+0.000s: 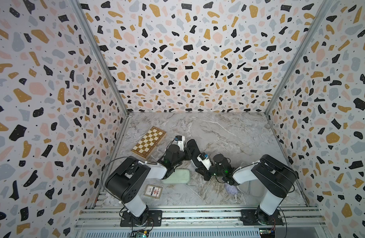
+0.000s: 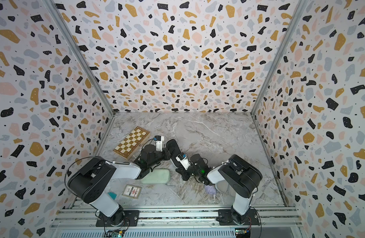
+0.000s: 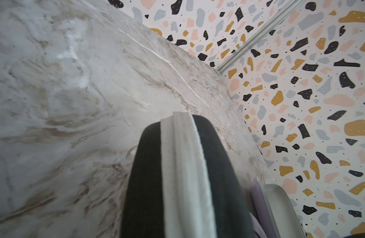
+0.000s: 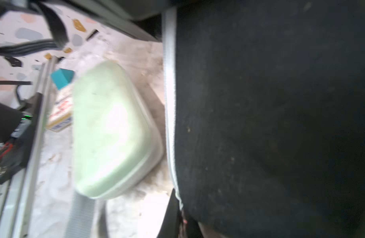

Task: Put umbrellas into zippered umbrella sleeves
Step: Place the umbrella sleeve at the center of the board.

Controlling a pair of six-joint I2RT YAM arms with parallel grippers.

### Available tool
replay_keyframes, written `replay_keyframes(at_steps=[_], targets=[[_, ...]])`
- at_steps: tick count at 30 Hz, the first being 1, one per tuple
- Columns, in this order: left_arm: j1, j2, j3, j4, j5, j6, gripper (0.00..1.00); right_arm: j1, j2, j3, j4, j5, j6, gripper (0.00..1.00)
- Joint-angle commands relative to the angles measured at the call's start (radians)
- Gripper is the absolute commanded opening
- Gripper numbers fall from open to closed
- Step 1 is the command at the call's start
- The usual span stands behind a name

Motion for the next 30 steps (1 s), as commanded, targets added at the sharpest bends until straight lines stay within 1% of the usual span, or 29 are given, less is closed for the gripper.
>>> replay_keyframes(at_steps=[1,4,5,9,10,12,13,15,22,24,26,28,30], targets=[[-0.003,0.043,-0.01,0.118,0.027,-0.013,0.25,-0.017,0.009,0.062,0.009,0.033,0.016,0.0],[-0.002,0.064,-0.011,0.089,0.013,-0.012,0.31,-0.024,0.028,0.074,-0.007,0.038,0.018,0.0],[-0.002,0.072,-0.019,0.09,0.011,-0.013,0.36,-0.027,0.029,0.074,-0.013,0.044,0.019,0.0],[-0.004,0.068,-0.064,0.1,-0.012,0.002,0.42,-0.035,0.028,0.076,-0.037,0.073,0.013,0.0],[-0.007,0.053,-0.082,0.098,-0.029,0.011,0.47,-0.037,0.028,0.077,-0.044,0.08,0.012,0.0],[-0.006,0.029,-0.084,0.031,-0.039,0.027,0.58,-0.04,0.027,0.079,-0.057,0.083,0.008,0.0],[-0.006,0.016,-0.074,-0.025,-0.039,0.037,0.6,-0.043,0.027,0.08,-0.064,0.084,0.008,0.0],[-0.006,0.007,-0.06,-0.088,-0.034,0.049,0.61,-0.048,0.027,0.083,-0.074,0.088,0.005,0.0],[-0.006,-0.024,-0.065,-0.132,-0.004,0.045,0.63,-0.082,0.032,0.09,-0.086,0.091,0.007,0.0],[-0.006,-0.051,-0.053,-0.185,0.016,0.051,0.66,-0.101,0.041,0.103,-0.1,0.093,0.01,0.0],[-0.005,-0.081,-0.038,-0.252,0.043,0.057,0.72,-0.116,0.049,0.119,-0.118,0.103,0.006,0.0],[-0.006,-0.111,-0.04,-0.282,0.05,0.057,0.78,-0.126,0.053,0.129,-0.127,0.113,0.005,0.0],[-0.006,-0.135,-0.046,-0.304,0.054,0.057,0.8,-0.134,0.058,0.143,-0.142,0.126,0.001,0.0]])
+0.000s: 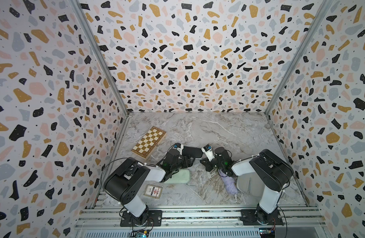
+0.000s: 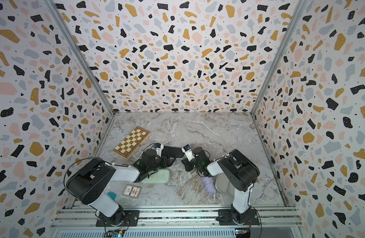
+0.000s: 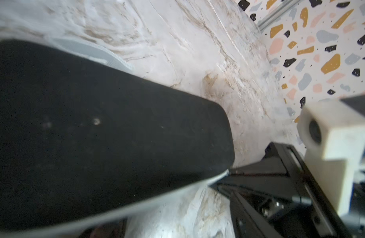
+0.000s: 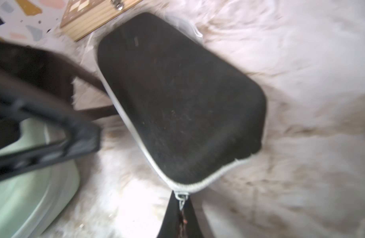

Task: Put umbrellas into zippered umbrella sleeves
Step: Place the umbrella sleeve at the center of the board, then zip the zipper on the umbrella sleeve.

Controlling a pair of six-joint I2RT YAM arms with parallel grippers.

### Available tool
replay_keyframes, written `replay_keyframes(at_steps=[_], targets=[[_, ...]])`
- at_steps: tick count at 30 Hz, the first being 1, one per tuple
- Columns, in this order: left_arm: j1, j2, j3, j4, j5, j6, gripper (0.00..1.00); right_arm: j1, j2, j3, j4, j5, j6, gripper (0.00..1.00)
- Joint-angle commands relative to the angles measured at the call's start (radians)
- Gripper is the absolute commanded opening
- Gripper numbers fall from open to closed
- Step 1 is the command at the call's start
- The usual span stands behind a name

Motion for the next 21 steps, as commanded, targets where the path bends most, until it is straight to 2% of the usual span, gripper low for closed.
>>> replay_keyframes(at_steps=[1,7,9,12,16,21], targets=[[-0.003,-0.058,0.017,-0.051,0.034,0.027,0.81,-0.016,0.012,0.041,-0.049,0.042,-0.008,0.0],[-0.003,-0.181,0.012,-0.117,0.072,0.054,0.8,-0.05,0.049,0.113,-0.127,0.091,-0.03,0.0],[-0.003,-0.233,0.049,-0.203,0.085,0.115,0.79,-0.066,0.063,0.14,-0.141,0.087,-0.045,0.0],[0.001,-0.27,0.152,-0.345,0.139,0.311,0.78,-0.11,0.082,0.153,-0.12,0.008,-0.059,0.0],[0.031,-0.16,0.297,-0.475,0.158,0.486,0.8,-0.143,0.107,0.182,-0.14,-0.008,-0.086,0.0],[0.083,0.091,0.518,-0.583,0.166,0.553,0.82,-0.178,0.122,0.185,-0.123,-0.061,-0.093,0.0]])
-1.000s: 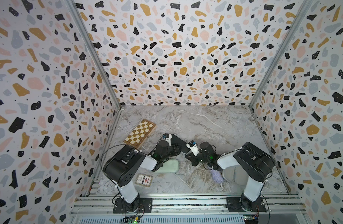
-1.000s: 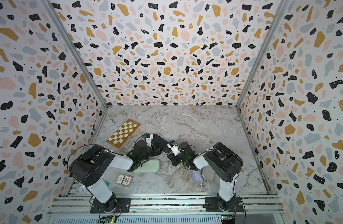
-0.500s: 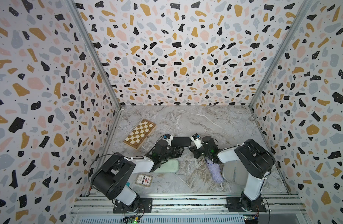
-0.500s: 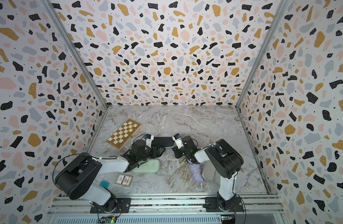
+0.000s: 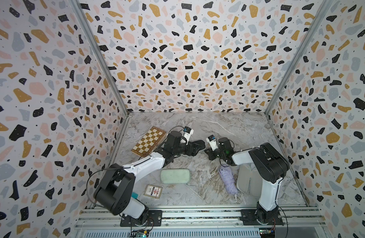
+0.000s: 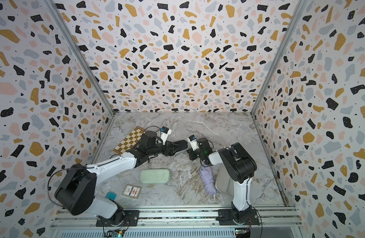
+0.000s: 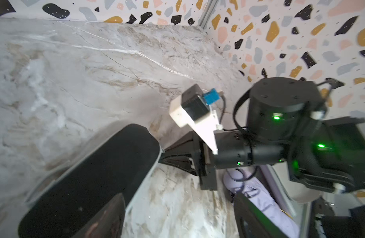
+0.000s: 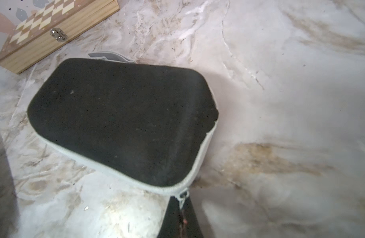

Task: Put umbrellas into zippered umbrella sleeves
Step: Zip the zipper on the umbrella sleeve.

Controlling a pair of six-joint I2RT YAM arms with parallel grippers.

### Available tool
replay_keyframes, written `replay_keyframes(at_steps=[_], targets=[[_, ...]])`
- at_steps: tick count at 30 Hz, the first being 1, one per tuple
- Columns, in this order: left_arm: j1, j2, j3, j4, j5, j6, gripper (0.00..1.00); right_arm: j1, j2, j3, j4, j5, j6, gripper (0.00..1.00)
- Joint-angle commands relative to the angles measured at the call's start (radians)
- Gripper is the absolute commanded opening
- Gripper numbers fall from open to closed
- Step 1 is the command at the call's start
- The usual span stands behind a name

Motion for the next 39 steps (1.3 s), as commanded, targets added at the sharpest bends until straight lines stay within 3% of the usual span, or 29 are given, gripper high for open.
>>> replay_keyframes(at_steps=[1,5,9,11,22,27,39], targets=[[0.041,0.147,0.114,-0.142,0.028,0.114,0.82,-0.017,0.009,0.008,-0.032,-0.032,-0.028,0.0],[0.052,0.256,0.236,-0.191,0.018,0.157,0.81,-0.025,0.007,0.013,-0.045,-0.045,-0.054,0.0],[0.052,0.414,0.424,-0.39,0.038,0.233,0.8,-0.03,0.004,0.004,-0.031,-0.059,-0.057,0.0],[0.053,0.46,0.452,-0.411,0.072,0.237,0.79,-0.031,0.004,0.0,-0.026,-0.068,-0.057,0.0],[0.047,0.474,0.374,-0.378,0.136,0.183,0.71,-0.031,0.002,-0.007,-0.012,-0.094,-0.064,0.0],[0.001,0.471,0.365,-0.422,-0.038,0.194,0.7,-0.031,-0.002,-0.016,0.002,-0.094,-0.052,0.0],[-0.011,0.489,0.368,-0.459,-0.111,0.242,0.82,-0.052,0.032,0.019,-0.015,-0.082,-0.041,0.0]])
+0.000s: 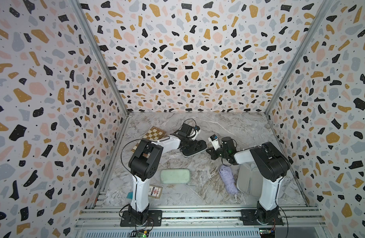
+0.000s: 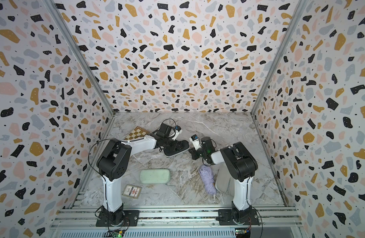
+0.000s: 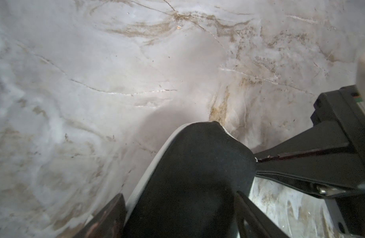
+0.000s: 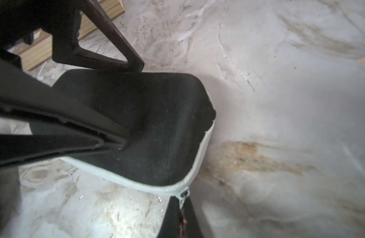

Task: Put umbrellas into zippered umbrella sleeves
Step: Zip the zipper on the umbrella sleeve.

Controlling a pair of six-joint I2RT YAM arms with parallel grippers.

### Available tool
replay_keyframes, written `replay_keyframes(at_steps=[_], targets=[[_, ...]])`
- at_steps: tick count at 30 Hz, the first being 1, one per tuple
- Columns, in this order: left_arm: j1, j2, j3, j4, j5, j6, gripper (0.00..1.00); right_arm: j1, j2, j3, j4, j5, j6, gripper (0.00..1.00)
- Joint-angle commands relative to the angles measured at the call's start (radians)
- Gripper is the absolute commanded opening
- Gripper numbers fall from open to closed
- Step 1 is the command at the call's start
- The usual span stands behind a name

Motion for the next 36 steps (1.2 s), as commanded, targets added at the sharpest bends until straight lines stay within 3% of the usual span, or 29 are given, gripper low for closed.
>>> replay_keyframes(at_steps=[1,6,15,25,28,31,33,36], targets=[[-0.011,0.055,-0.02,-0.155,-0.018,0.012,0.82,-0.012,0.022,0.034,-0.038,-0.003,0.003,0.0],[-0.024,0.062,-0.005,-0.164,-0.034,0.009,0.82,-0.012,0.028,0.062,-0.058,-0.003,0.002,0.0],[-0.024,0.084,-0.006,-0.157,-0.029,-0.023,0.73,0.05,-0.005,-0.032,-0.039,0.064,0.004,0.0],[-0.021,0.065,-0.023,-0.128,0.084,-0.032,0.69,0.088,-0.068,-0.091,-0.041,0.076,0.013,0.0],[-0.019,0.063,-0.024,-0.121,0.104,-0.04,0.69,0.088,-0.07,-0.083,-0.044,0.03,0.01,0.0],[-0.019,0.062,-0.032,-0.109,0.109,-0.039,0.68,0.072,-0.068,-0.049,-0.069,-0.105,-0.011,0.0],[-0.02,0.056,-0.041,-0.109,0.099,-0.034,0.67,0.048,-0.07,0.0,-0.15,-0.057,-0.033,0.0],[-0.019,0.038,-0.07,-0.088,0.081,-0.036,0.67,0.038,-0.055,0.064,-0.27,0.115,-0.027,0.0]])
